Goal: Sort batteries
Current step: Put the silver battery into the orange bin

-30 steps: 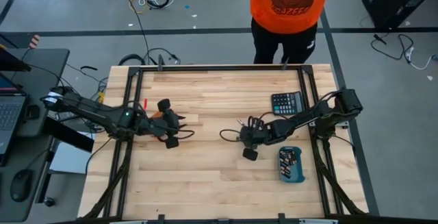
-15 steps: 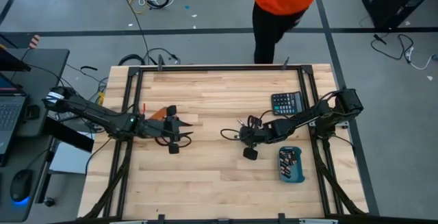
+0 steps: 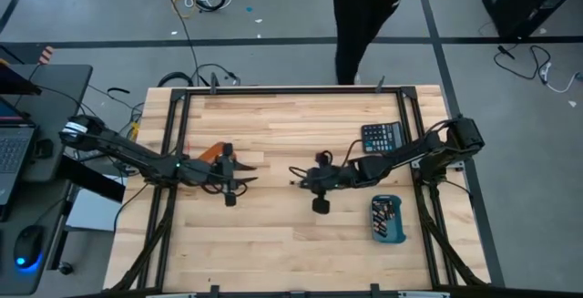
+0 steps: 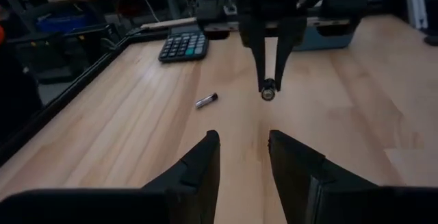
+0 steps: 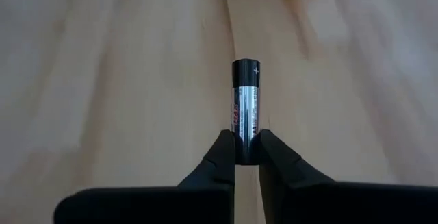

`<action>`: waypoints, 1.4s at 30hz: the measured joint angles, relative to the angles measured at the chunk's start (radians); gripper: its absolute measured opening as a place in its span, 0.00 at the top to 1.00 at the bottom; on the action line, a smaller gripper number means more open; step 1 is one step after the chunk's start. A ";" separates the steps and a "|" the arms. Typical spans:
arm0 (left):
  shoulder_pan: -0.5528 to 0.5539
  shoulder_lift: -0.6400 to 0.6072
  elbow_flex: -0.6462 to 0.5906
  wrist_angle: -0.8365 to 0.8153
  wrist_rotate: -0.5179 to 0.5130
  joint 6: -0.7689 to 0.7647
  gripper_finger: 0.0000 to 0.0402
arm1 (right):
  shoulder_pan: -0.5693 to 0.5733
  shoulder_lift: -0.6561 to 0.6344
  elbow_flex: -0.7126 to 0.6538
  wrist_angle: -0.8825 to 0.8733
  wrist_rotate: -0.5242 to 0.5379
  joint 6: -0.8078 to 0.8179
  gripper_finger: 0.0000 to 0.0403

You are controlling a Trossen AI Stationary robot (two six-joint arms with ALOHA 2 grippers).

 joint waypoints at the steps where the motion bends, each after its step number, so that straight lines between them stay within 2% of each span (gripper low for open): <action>1: 0.000 0.014 0.000 0.025 0.002 0.000 0.69 | 0.000 0.001 0.021 0.016 0.000 -0.024 0.94; 7: 0.000 0.136 0.000 0.286 0.094 0.035 0.69 | -0.001 0.000 0.138 0.081 -0.003 -0.171 0.94; 11: 0.000 0.190 0.000 0.415 0.106 0.063 0.69 | -0.001 -0.001 0.199 0.082 -0.010 -0.236 0.94; 17: 0.000 0.241 0.045 0.512 0.119 0.109 0.69 | 0.000 -0.001 0.235 0.083 -0.022 -0.284 0.94; 25: 0.000 0.291 0.126 0.540 0.133 0.167 0.69 | 0.002 -0.002 0.241 0.089 -0.023 -0.288 0.94; 35: 0.000 0.296 0.125 0.512 0.144 0.168 0.69 | 0.014 -0.003 0.241 0.105 -0.023 -0.293 0.94; 42: 0.000 0.295 0.125 0.528 0.178 0.184 0.78 | 0.014 -0.003 0.241 0.107 -0.023 -0.302 0.94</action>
